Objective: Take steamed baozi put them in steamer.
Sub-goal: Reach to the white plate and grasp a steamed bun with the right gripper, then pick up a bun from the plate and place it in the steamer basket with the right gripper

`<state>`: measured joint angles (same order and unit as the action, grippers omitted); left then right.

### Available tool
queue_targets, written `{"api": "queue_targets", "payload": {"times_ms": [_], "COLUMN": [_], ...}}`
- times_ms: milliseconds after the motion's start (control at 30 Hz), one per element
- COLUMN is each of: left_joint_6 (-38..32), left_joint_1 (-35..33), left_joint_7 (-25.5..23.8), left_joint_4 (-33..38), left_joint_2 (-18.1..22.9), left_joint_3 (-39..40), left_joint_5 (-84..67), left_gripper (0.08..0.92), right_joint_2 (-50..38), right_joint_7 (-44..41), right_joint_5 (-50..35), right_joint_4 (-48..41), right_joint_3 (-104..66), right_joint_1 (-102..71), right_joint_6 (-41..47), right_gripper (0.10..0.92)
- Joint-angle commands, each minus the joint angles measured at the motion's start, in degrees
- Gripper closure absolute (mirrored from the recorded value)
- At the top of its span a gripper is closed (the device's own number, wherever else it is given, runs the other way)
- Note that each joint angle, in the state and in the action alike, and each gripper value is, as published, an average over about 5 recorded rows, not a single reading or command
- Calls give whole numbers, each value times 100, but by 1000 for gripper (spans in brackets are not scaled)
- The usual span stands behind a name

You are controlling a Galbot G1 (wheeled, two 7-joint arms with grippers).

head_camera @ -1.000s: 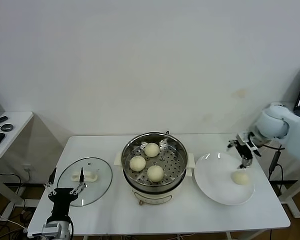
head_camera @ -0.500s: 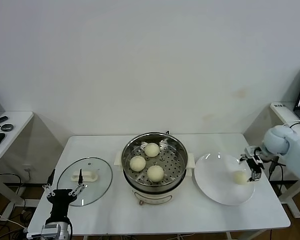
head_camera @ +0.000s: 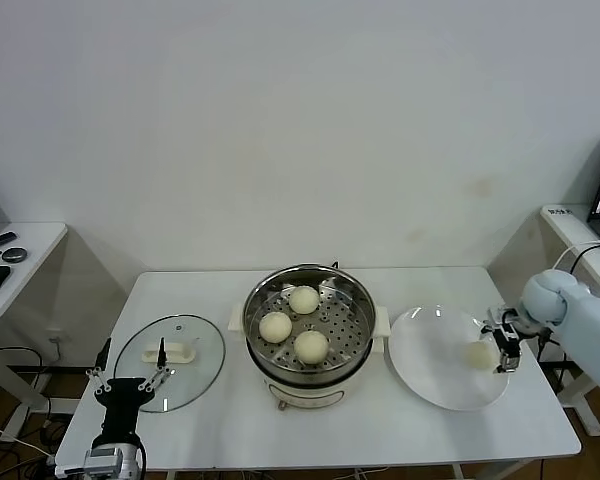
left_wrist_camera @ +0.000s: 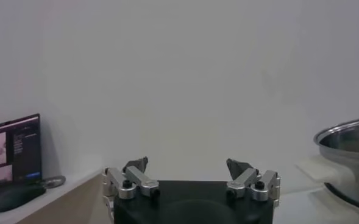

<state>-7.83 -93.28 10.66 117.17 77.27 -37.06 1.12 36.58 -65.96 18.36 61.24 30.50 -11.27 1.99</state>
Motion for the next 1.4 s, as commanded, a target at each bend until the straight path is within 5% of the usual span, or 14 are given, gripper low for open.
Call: {"api": "queue_targets", "payload": {"times_ms": [33,533,1000,1400], "left_joint_6": [-2,-6,55,104], "left_joint_1": [-4,-8,198,228], "left_joint_7": [5,5,-10,-24], "left_joint_4": [8,41,-2,67], "left_joint_2": [0,-1,-104,-103], "left_joint_3": [-4,0,18,-2], "left_joint_5": [5,5,-75,-113], "left_gripper": [177,177,177,177], "right_joint_2": [201,-196,207,1366], "right_joint_7": [89,-76,233,1560], "right_joint_5": [213,-523,-4105,-5464], "right_joint_4": [-248,526,2707,3616], "right_joint_3": [-252,610,4186,4794], "right_joint_1": [-194,647,5413,5509], "right_joint_6": [36,527,2438,3940], "right_gripper": [239,616,647,636]}}
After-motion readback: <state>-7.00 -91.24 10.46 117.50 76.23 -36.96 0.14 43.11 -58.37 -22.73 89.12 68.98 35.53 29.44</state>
